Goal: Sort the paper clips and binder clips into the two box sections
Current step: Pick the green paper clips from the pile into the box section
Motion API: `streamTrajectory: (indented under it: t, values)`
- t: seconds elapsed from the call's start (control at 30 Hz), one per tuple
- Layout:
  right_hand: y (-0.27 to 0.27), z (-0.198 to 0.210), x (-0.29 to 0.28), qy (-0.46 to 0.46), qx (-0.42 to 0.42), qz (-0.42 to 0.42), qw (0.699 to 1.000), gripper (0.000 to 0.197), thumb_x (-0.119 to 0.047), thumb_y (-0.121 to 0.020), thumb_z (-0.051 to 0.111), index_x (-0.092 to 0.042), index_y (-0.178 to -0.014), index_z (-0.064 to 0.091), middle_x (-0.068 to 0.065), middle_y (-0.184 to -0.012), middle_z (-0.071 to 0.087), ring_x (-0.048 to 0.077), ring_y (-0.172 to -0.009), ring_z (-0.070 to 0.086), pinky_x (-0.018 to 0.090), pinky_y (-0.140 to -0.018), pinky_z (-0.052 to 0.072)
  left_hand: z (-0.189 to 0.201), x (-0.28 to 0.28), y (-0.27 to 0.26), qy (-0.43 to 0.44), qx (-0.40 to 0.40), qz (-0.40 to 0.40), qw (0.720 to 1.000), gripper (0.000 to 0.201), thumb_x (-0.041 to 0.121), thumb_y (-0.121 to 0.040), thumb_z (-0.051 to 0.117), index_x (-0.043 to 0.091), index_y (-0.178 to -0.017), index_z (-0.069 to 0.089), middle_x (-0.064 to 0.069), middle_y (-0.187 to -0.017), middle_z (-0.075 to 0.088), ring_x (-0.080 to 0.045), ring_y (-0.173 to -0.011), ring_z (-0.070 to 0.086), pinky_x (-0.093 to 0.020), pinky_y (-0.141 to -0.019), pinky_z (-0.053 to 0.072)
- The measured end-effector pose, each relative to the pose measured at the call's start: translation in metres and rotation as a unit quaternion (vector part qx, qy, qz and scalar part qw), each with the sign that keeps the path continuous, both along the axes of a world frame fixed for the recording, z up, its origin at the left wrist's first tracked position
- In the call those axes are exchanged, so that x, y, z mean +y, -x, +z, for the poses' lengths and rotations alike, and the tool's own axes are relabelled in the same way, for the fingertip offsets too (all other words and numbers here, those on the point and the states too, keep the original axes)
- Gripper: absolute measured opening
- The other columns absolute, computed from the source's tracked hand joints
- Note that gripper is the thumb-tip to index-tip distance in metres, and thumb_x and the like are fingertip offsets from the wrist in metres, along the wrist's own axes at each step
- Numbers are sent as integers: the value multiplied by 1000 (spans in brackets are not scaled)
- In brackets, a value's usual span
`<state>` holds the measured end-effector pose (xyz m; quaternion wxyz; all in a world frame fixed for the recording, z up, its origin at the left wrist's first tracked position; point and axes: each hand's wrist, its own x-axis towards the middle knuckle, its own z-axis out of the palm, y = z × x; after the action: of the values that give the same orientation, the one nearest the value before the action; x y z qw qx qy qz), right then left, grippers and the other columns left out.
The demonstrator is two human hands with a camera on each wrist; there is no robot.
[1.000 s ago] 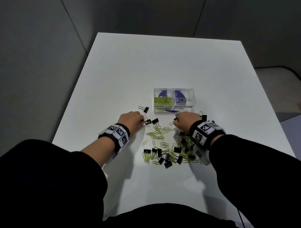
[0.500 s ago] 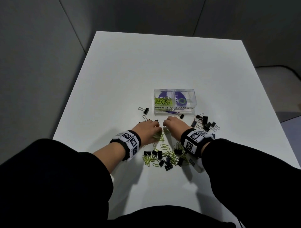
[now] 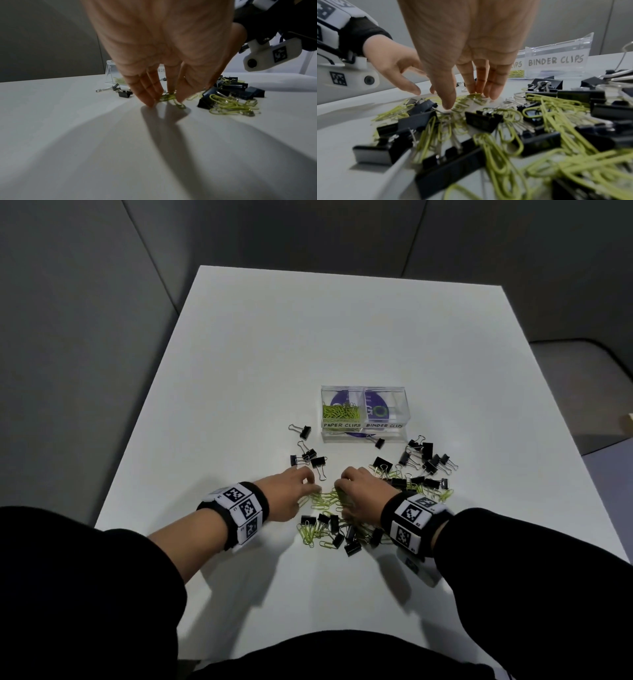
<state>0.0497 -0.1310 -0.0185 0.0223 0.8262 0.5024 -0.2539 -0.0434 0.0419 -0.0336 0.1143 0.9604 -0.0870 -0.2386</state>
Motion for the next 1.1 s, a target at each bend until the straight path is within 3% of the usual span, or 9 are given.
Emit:
streamTrajectory:
  t: [0.27,0.43,0.53,0.7,0.83,1.1]
  values:
    - [7,-4,8,-12,-27,-16,999,28,-7,-92,46,-3,-119,51,16,-122,48,32,-110,46,39,-87,44,1,-13,-8,57,-13,83,995,41,23,-91,55,12,-131,48,-9,-132,43,-23,-120,46,-29,-98,38]
    - [2,-6,13,7,-34,-24,999,24,1,-89,48,-3,-113,51,17,-116,51,33,-107,49,38,-85,43,3,-22,-12,102,-11,146,984,41,23,-86,60,11,-124,52,-10,-124,46,-25,-113,51,-30,-97,43]
    - [-1,-8,15,15,-28,-33,999,24,-2,-87,52,-3,-111,52,17,-115,53,32,-107,51,38,-86,43,3,-29,-13,69,0,155,985,49,31,-81,67,11,-123,50,-10,-123,45,-25,-111,50,-34,-96,44]
    - [-4,-5,17,32,-19,-40,999,21,-3,-91,45,-1,-111,53,20,-115,55,34,-107,53,38,-88,43,5,-31,-24,48,4,155,987,35,19,-88,60,9,-120,52,-12,-124,49,-28,-113,51,-35,-95,43]
    - [-5,-3,21,40,-11,-49,998,23,-2,-88,50,1,-110,53,21,-116,54,35,-109,53,39,-88,43,8,-32,-27,42,16,143,989,30,13,-91,54,8,-120,53,-12,-123,54,-27,-113,53,-34,-95,42]
    - [-5,-5,21,37,-50,-19,998,26,-4,-91,42,0,-116,48,20,-121,51,33,-114,50,40,-89,42,10,-37,-32,-22,15,116,993,24,7,-84,50,4,-107,57,-13,-112,59,-29,-107,53,-39,-86,48]
